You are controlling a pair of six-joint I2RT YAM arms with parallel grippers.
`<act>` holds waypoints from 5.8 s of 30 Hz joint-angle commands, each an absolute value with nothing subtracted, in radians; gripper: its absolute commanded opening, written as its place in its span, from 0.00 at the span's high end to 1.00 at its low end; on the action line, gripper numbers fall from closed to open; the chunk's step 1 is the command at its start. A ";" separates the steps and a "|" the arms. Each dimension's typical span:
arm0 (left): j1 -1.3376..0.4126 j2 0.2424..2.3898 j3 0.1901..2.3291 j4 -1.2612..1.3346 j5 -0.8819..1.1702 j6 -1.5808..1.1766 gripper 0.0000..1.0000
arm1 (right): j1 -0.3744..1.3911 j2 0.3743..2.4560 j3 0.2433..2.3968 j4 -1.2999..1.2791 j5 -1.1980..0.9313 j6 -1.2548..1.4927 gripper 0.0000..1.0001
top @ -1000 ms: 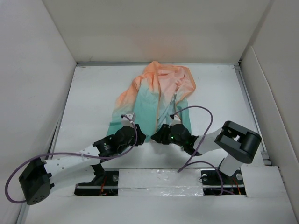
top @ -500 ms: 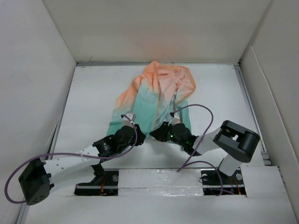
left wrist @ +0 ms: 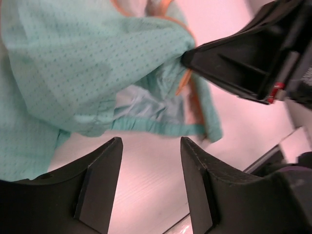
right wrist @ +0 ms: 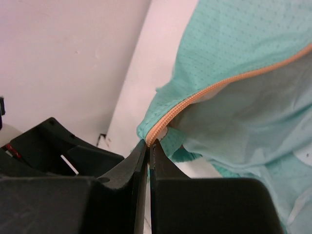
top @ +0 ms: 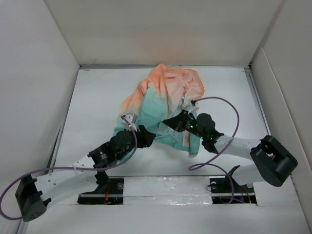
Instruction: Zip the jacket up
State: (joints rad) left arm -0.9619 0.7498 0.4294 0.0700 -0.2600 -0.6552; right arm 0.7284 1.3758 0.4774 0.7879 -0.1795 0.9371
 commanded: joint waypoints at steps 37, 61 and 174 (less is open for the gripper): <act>-0.960 0.728 0.221 0.612 -0.124 -0.726 0.45 | 0.571 1.801 0.555 1.810 -0.825 1.776 1.00; -0.951 0.781 0.158 0.758 -0.204 -0.790 0.60 | 0.580 1.736 0.563 1.810 -0.831 1.787 1.00; -0.931 0.752 0.146 0.997 -0.143 -1.163 1.00 | 0.865 1.154 0.634 0.591 -0.172 0.861 0.92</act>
State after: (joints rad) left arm -0.9321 0.7540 0.1547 0.8974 -0.1905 -1.1568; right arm 0.8577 1.1549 0.6140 0.5339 -0.1947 0.8680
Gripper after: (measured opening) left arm 0.032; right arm 0.102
